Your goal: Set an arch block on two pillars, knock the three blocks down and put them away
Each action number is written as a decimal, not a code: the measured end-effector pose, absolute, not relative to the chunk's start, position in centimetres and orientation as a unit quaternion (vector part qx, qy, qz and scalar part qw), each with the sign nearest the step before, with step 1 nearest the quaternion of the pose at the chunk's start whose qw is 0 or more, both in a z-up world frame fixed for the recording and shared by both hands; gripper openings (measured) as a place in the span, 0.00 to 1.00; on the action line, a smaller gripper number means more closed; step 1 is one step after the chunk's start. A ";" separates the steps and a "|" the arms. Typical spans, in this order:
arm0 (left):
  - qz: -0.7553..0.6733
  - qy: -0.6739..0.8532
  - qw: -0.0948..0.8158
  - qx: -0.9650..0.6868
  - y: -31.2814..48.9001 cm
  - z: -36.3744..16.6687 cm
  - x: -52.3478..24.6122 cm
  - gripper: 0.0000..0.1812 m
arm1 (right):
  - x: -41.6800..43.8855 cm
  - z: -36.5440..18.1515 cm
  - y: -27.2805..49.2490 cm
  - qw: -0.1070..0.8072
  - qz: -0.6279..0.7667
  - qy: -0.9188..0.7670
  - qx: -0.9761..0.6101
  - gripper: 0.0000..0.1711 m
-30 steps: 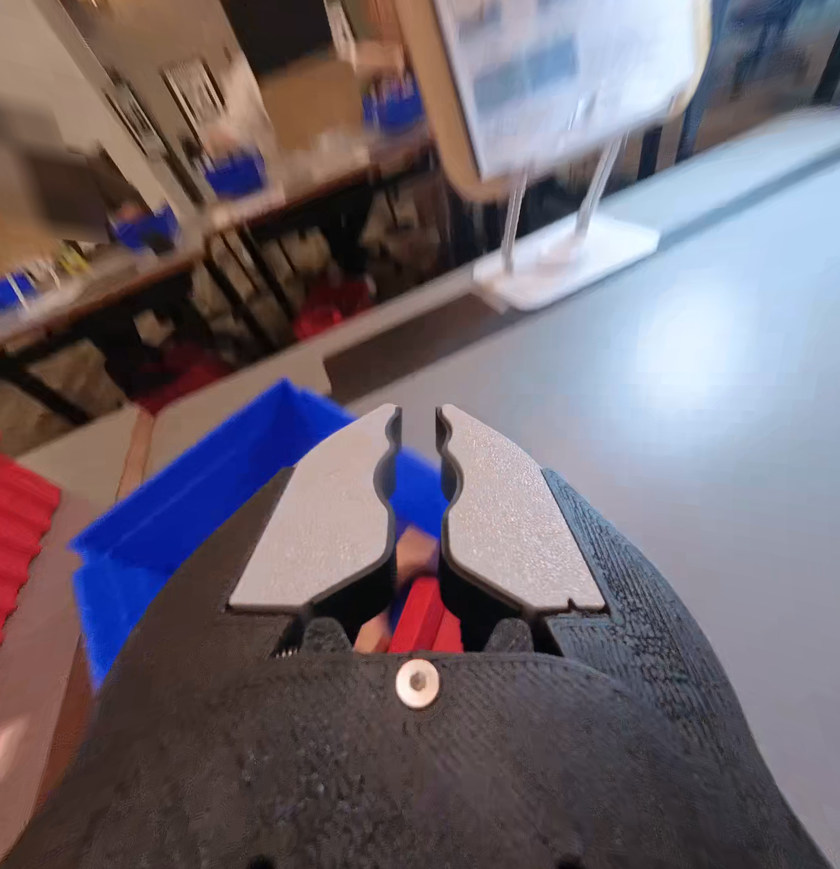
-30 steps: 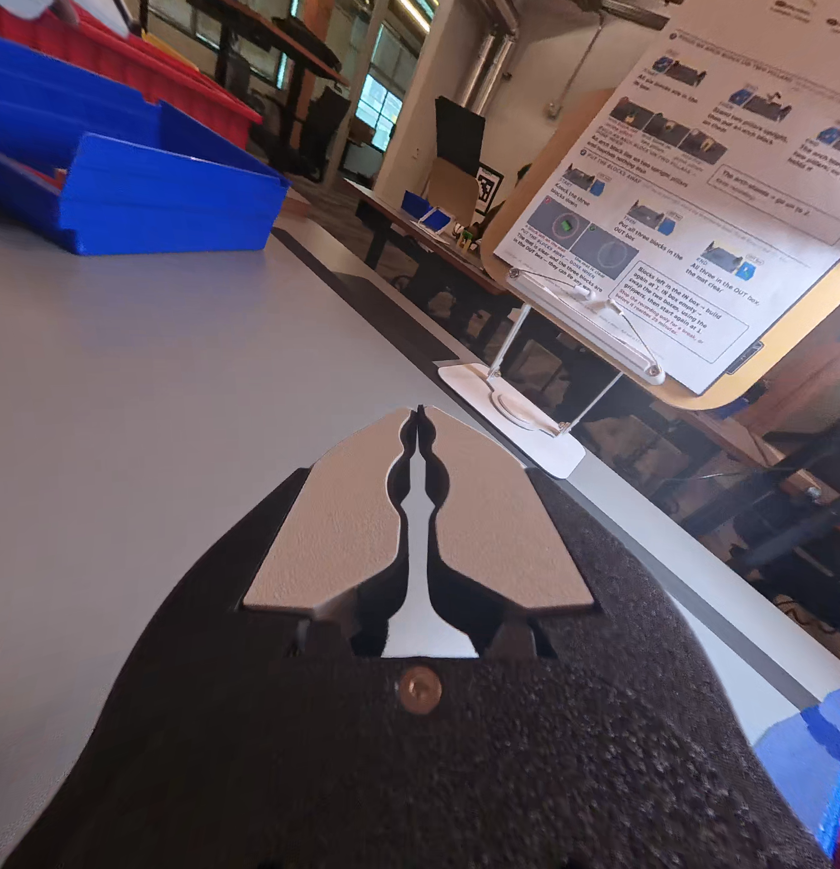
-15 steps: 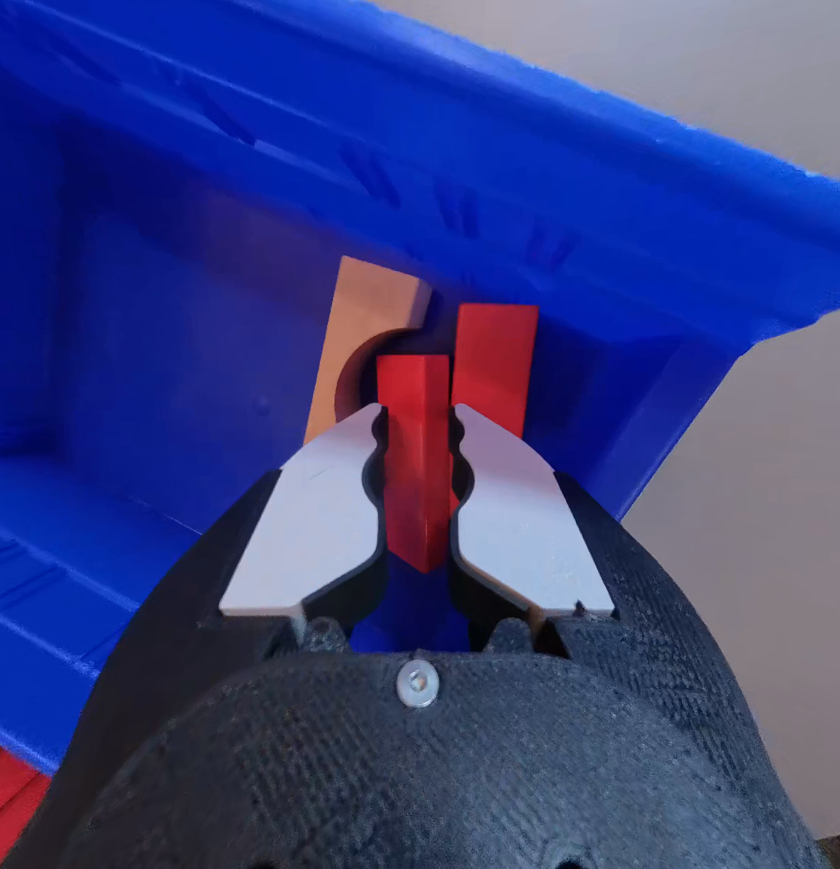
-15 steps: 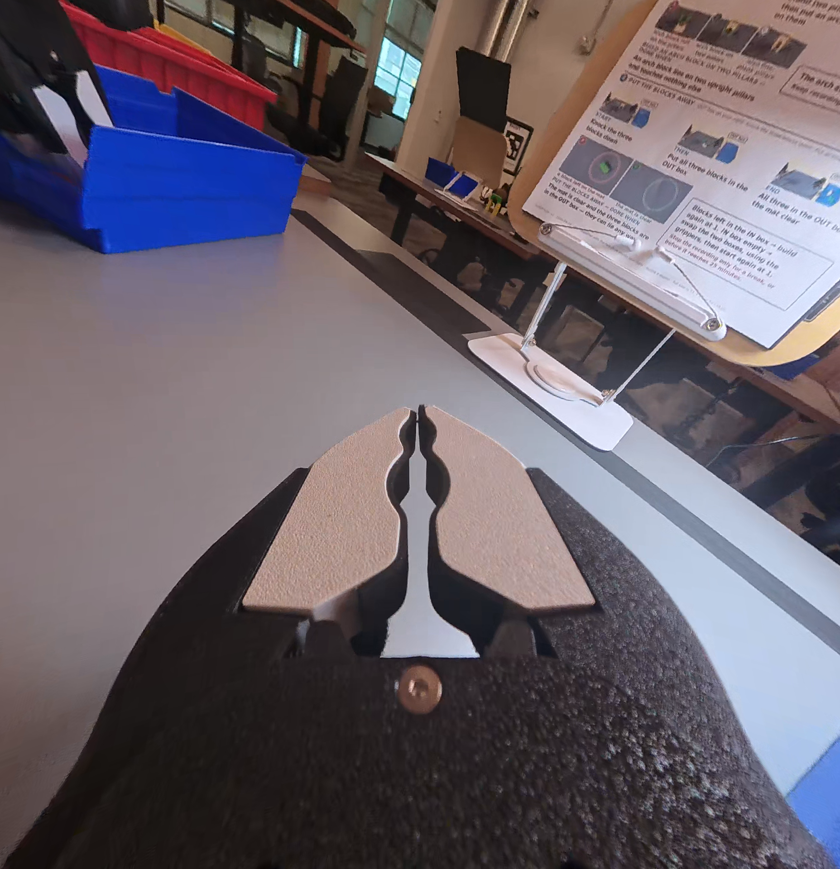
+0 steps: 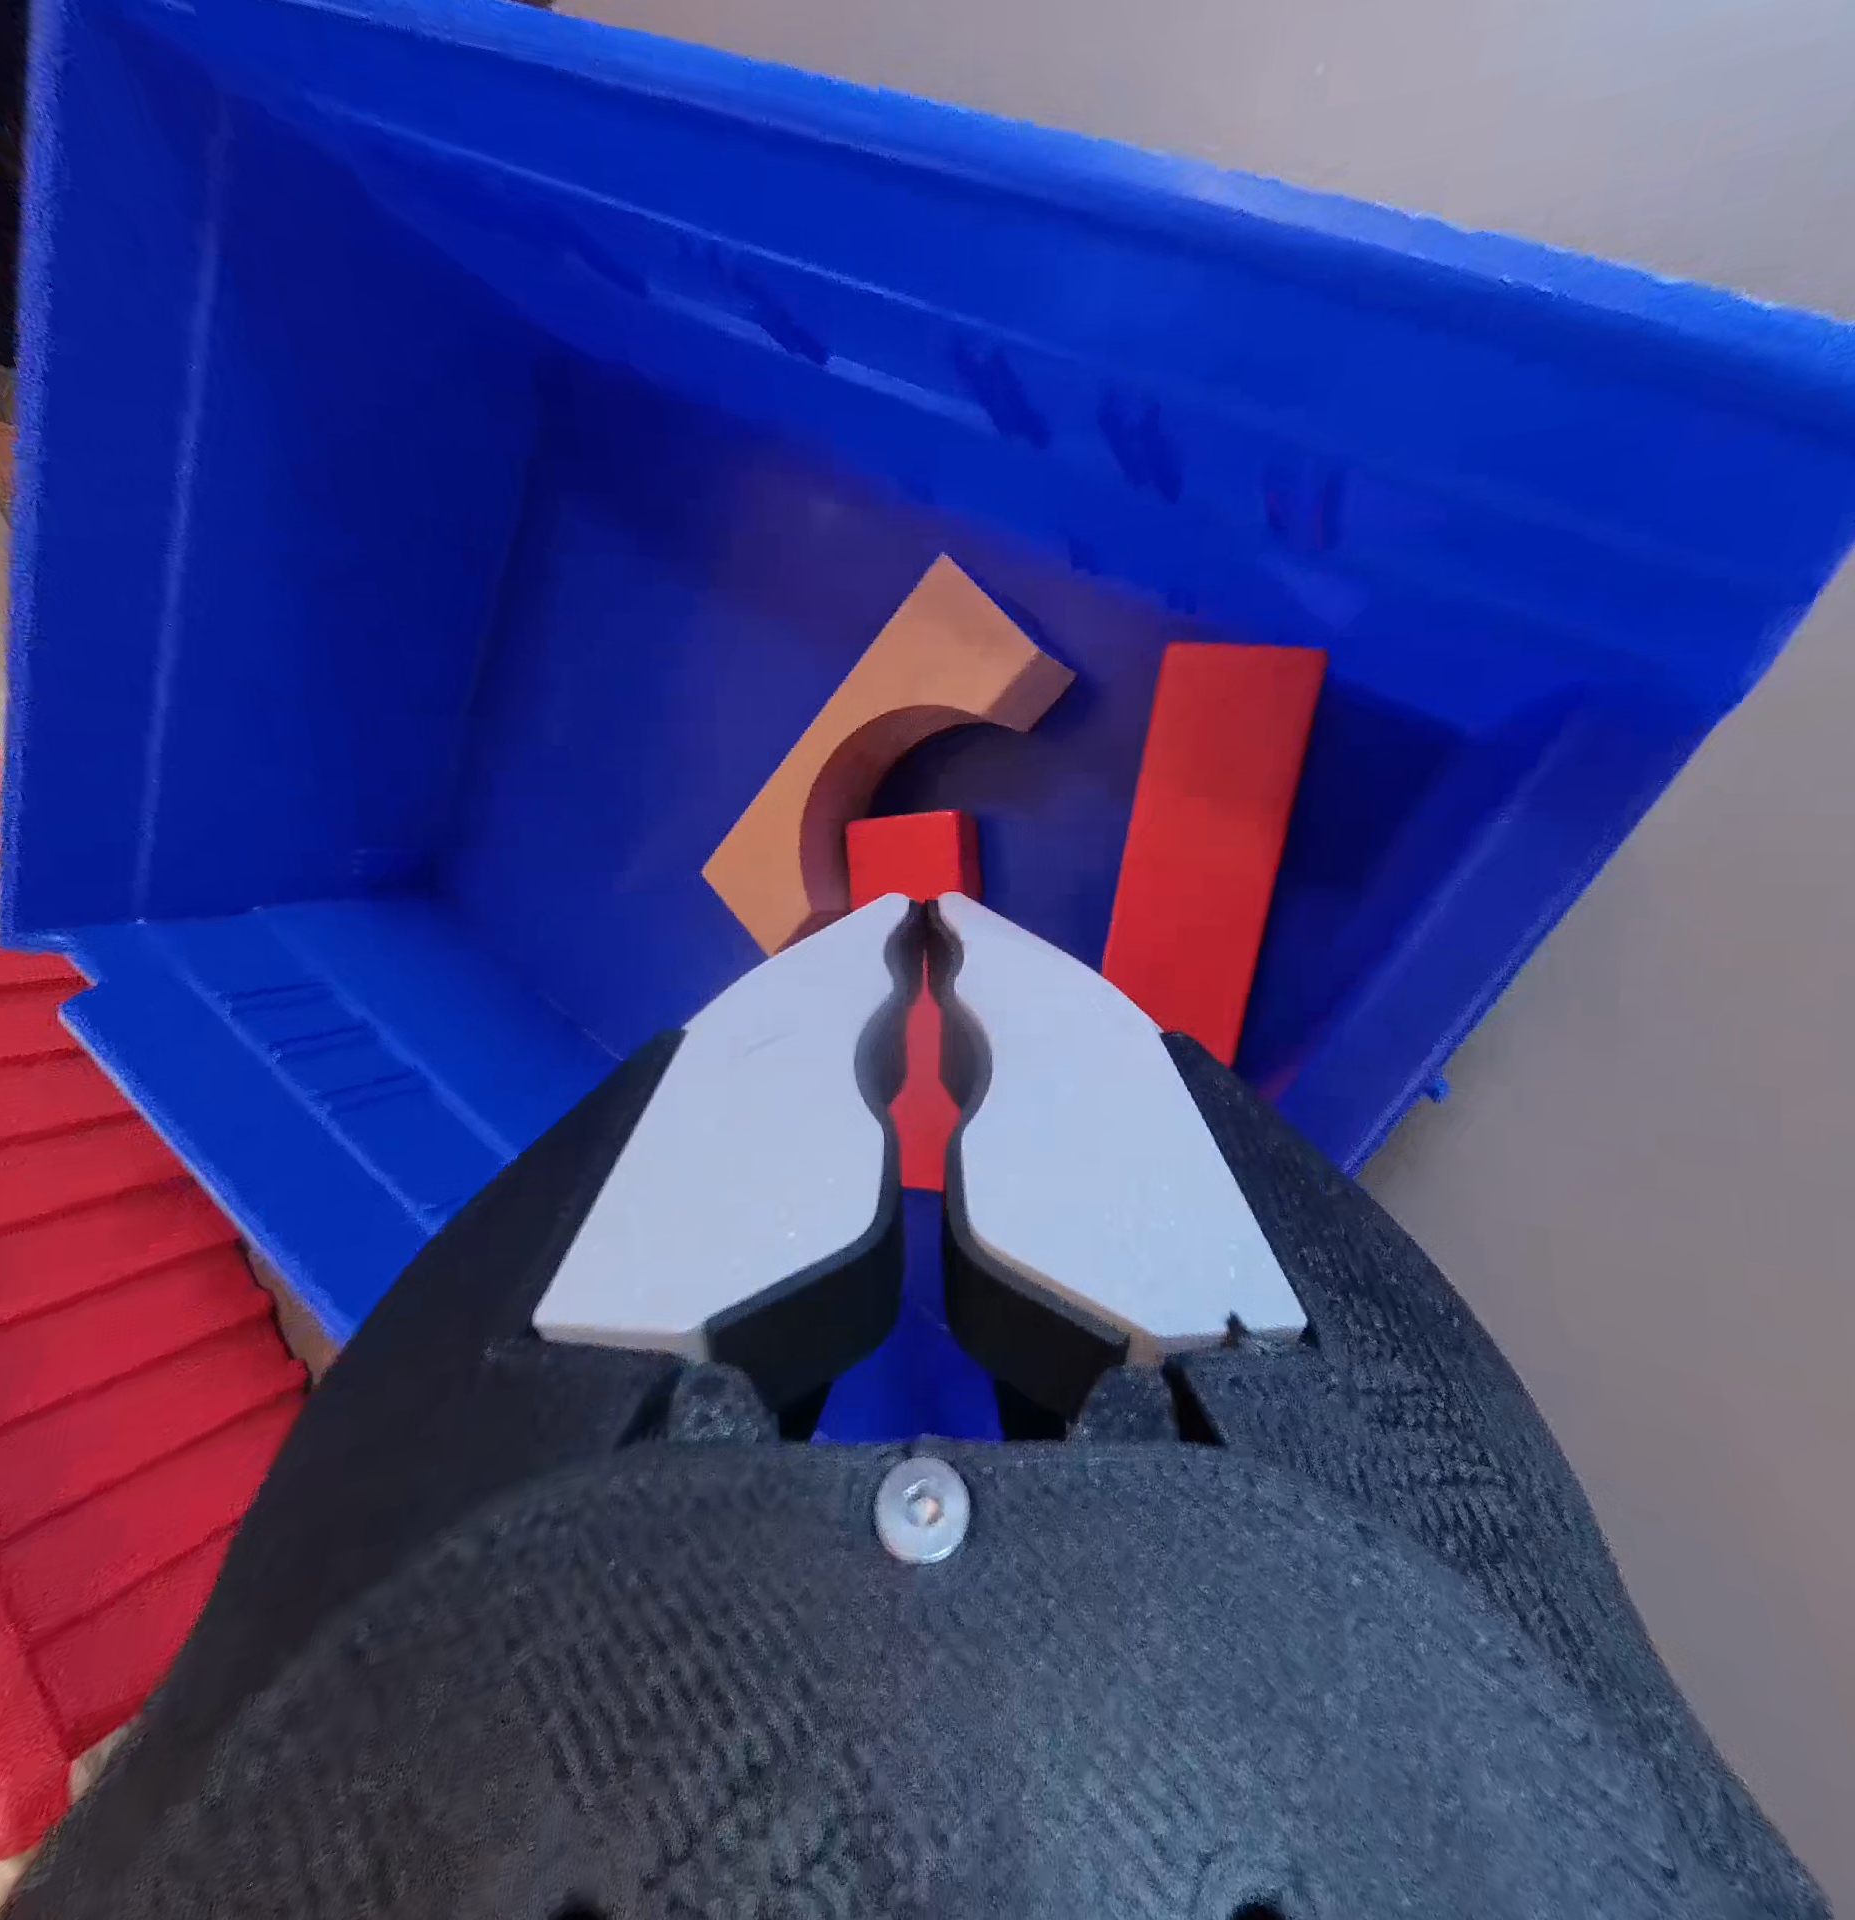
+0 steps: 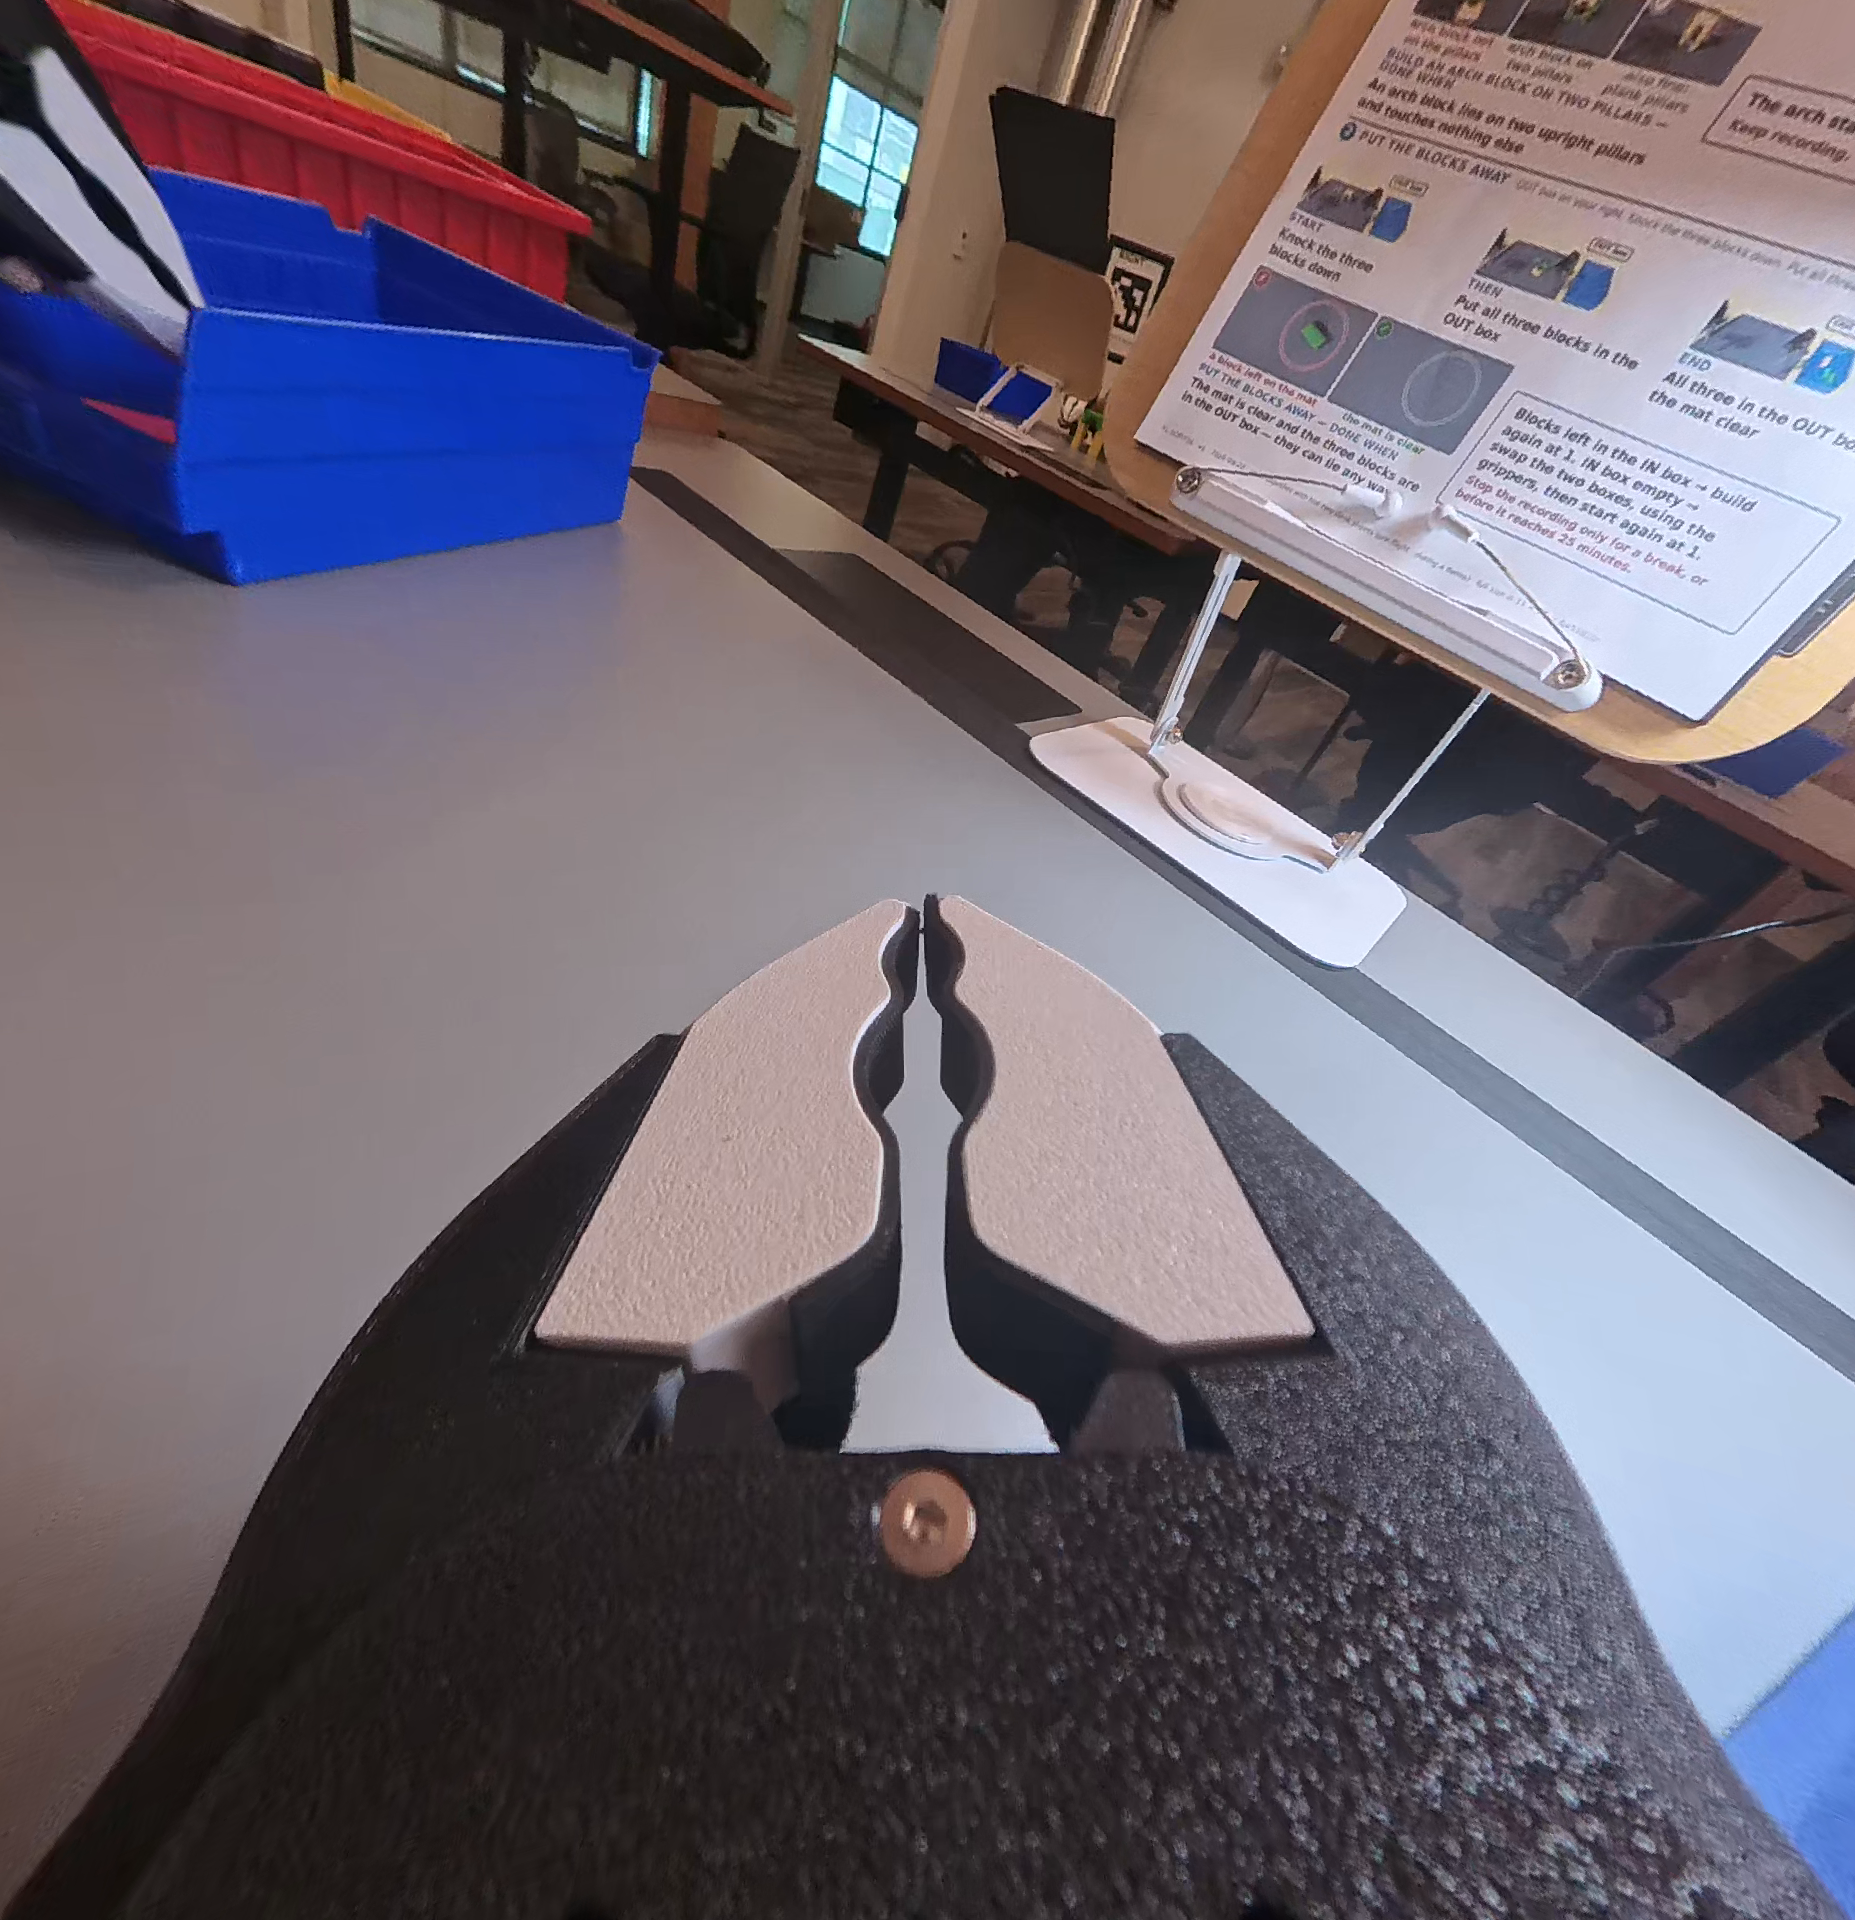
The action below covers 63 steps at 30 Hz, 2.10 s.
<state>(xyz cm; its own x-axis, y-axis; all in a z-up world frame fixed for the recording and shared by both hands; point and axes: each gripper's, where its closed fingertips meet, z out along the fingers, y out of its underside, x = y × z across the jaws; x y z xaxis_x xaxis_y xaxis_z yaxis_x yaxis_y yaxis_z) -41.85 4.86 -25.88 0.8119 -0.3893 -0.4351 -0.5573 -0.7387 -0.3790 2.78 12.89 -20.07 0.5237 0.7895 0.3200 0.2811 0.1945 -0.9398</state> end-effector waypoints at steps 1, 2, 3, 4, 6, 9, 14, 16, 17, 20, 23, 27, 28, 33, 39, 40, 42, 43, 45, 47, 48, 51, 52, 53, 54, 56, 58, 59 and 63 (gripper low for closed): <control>0.164 0.255 0.260 -0.917 4.7 -25.6 -41.9 0.00 | 2.7 -20.2 12.9 0.630 0.201 -0.446 -0.603 0.01; 0.164 0.253 0.263 -0.917 4.5 -25.4 -42.0 0.01 | 2.6 -20.3 12.8 0.628 0.201 -0.448 -0.604 0.01; 0.163 0.252 0.264 -0.917 4.4 -25.3 -42.2 0.01 | 2.4 -20.5 12.7 0.625 0.202 -0.451 -0.605 0.01; 0.157 0.253 0.259 -0.919 4.2 -25.4 -42.2 0.01 | 2.3 -20.7 12.6 0.622 0.202 -0.453 -0.606 0.01; 0.153 0.253 0.244 -0.924 4.0 -25.8 -42.6 0.01 | 2.1 -21.0 12.5 0.616 0.201 -0.459 -0.608 0.01; 0.119 0.244 0.179 -0.946 3.0 -27.4 -43.1 0.17 | 1.9 -21.5 12.3 0.610 0.197 -0.468 -0.608 0.01; 0.100 0.210 0.085 -0.969 2.0 -29.7 -45.1 0.28 | 1.7 -22.2 12.3 0.597 0.199 -0.476 -0.614 0.01; 0.092 0.200 0.054 -0.974 2.0 -30.7 -45.7 0.29 | 1.6 -22.5 12.3 0.590 0.201 -0.477 -0.619 0.01; 0.074 0.192 0.063 -0.977 2.6 -30.7 -45.3 0.27 | 1.6 -22.6 12.3 0.587 0.202 -0.478 -0.621 0.01; 0.058 0.196 0.053 -0.977 3.1 -30.9 -45.0 0.18 | 1.7 -22.9 12.2 0.581 0.199 -0.484 -0.623 0.01; 0.091 0.217 0.060 -0.970 3.2 -30.4 -45.4 0.18 | 1.8 -22.8 12.1 0.585 0.194 -0.486 -0.619 0.01; 0.114 0.219 0.165 -0.955 3.0 -26.2 -43.8 0.18 | 1.8 -22.5 12.2 0.588 0.198 -0.483 -0.618 0.01; 0.113 0.225 0.202 -0.946 2.8 -24.6 -42.8 0.18 | 1.7 -22.4 12.2 0.588 0.200 -0.482 -0.618 0.01; -0.070 0.305 0.484 -0.818 3.2 -14.9 -29.4 0.18 | -1.3 -20.7 10.5 0.573 0.260 -0.500 -0.595 0.05; -0.356 0.357 0.560 -0.658 3.8 -12.7 -12.3 0.17 | -6.2 -12.7 5.9 0.520 0.423 -0.525 -0.525 0.32; -0.379 0.364 0.563 -0.638 4.4 -12.9 -10.3 0.17 | -6.5 -11.4 6.1 0.519 0.426 -0.528 -0.519 0.34; -0.401 0.373 0.573 -0.610 5.9 -13.2 -7.3 0.17 | -6.8 -10.0 6.9 0.504 0.416 -0.556 -0.513 0.34; -0.408 0.375 0.576 -0.600 6.7 -13.3 -6.2 0.17 | -6.8 -9.9 7.2 0.485 0.411 -0.576 -0.514 0.34; -0.432 0.372 0.574 -0.588 8.1 -13.5 -4.6 0.17 | -6.6 -10.7 8.4 0.442 0.396 -0.605 -0.531 0.32; -0.442 0.370 0.578 -0.577 9.1 -13.9 -3.7 0.17 | -6.3 -11.9 9.8 0.426 0.378 -0.617 -0.544 0.26; -0.437 0.366 0.584 -0.579 9.6 -14.3 -3.6 0.17 | -6.2 -12.3 9.9 0.421 0.385 -0.619 -0.540 0.22; -0.436 0.354 0.588 -0.583 10.1 -15.8 -3.4 0.17 | -6.1 -13.7 10.0 0.394 0.419 -0.617 -0.538 0.21; -0.431 0.352 0.586 -0.589 10.1 -16.5 -3.5 0.17 | -6.0 -14.3 10.1 0.382 0.422 -0.620 -0.540 0.21; -0.420 0.349 0.591 -0.594 10.3 -17.1 -3.6 0.17 | -6.0 -14.9 10.1 0.374 0.421 -0.625 -0.540 0.21; -0.411 0.348 0.593 -0.598 10.4 -17.7 -3.6 0.17 | -5.8 -15.5 10.1 0.365 0.420 -0.634 -0.537 0.21; -0.397 0.353 0.582 -0.616 10.5 -18.9 -3.3 0.17 | -5.2 -16.7 10.3 0.354 0.416 -0.649 -0.530 0.20; -0.372 0.363 0.569 -0.637 10.9 -20.2 -3.4 0.17 | -4.3 -17.6 11.2 0.350 0.412 -0.651 -0.533 0.20; -0.353 0.368 0.568 -0.646 11.1 -20.8 -3.6 0.17 | -3.6 -18.1 11.9 0.350 0.405 -0.649 -0.540 0.20; -0.309 0.380 0.563 -0.665 11.4 -22.3 -3.7 0.15 | -1.5 -19.6 14.7 0.362 0.398 -0.624 -0.566 0.20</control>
